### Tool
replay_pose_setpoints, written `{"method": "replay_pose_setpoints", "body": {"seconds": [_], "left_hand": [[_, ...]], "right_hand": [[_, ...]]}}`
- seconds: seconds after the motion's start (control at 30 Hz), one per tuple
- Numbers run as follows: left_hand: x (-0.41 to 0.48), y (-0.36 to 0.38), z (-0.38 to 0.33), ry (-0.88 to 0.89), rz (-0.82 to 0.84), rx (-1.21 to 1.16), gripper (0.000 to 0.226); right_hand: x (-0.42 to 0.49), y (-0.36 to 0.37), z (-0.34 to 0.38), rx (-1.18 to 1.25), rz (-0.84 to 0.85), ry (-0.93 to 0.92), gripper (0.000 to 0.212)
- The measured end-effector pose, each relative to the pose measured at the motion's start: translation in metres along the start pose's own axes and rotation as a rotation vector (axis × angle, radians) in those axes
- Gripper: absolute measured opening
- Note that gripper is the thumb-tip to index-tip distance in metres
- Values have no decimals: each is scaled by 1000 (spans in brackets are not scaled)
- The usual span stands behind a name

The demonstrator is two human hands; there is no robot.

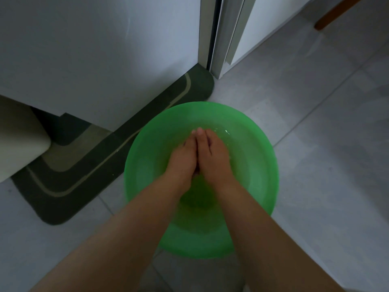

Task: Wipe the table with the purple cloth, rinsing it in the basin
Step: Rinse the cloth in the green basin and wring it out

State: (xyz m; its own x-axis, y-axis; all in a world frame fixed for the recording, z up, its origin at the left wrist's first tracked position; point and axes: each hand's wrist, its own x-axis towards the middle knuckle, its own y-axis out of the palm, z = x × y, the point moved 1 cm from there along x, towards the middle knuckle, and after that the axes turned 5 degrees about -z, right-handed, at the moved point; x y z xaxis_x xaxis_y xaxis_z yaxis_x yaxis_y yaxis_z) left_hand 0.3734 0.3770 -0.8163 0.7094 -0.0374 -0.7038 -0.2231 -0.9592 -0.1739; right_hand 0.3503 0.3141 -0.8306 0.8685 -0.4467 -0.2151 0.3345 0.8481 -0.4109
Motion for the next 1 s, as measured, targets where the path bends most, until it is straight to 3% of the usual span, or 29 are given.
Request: {"method": "replay_pose_setpoints", "body": {"seconds": [0.07,0.13,0.2,0.27,0.33,0.4,0.47,0.5,0.57,0.6,0.67,0.73,0.87,1.0], "left_hand": [[13,-12,4,190,-91,458,35],[23,-25,18,361,-167,914,37],[24,-29,36,384,-117,1158,58],[20,-27,51,361,-42,1227,69],[20,-26,62,345,-18,1172,69],[25,-28,68,397,-23,1049,65],[27,-25,69,420,14,763,58],[26,-20,65,337,47,520,52],[16,-8,49,18,62,-25,29],[13,-3,42,-123,50,-183,21],[8,2,30,-167,46,-166,38],[4,3,22,-2,39,-87,47],[-2,3,15,118,64,-80,50],[-4,6,9,-17,84,-114,54]], "right_hand": [[7,-10,-12,-216,63,-44,24],[6,-17,-34,-525,64,-20,32],[-3,-19,-52,-748,184,106,49],[-16,-11,-63,-806,369,62,54],[-22,-2,-71,-789,508,-109,51],[-21,-1,-76,-726,398,-204,49],[-20,-2,-74,-517,152,-13,58],[-22,0,-67,-321,84,122,61],[-27,9,-51,135,33,333,60],[-30,15,-41,307,-6,410,54],[-33,24,-26,454,-116,497,33],[-31,26,-16,389,-202,449,20],[-19,14,-6,238,-243,212,26],[-7,-1,4,63,-162,38,35]]}}
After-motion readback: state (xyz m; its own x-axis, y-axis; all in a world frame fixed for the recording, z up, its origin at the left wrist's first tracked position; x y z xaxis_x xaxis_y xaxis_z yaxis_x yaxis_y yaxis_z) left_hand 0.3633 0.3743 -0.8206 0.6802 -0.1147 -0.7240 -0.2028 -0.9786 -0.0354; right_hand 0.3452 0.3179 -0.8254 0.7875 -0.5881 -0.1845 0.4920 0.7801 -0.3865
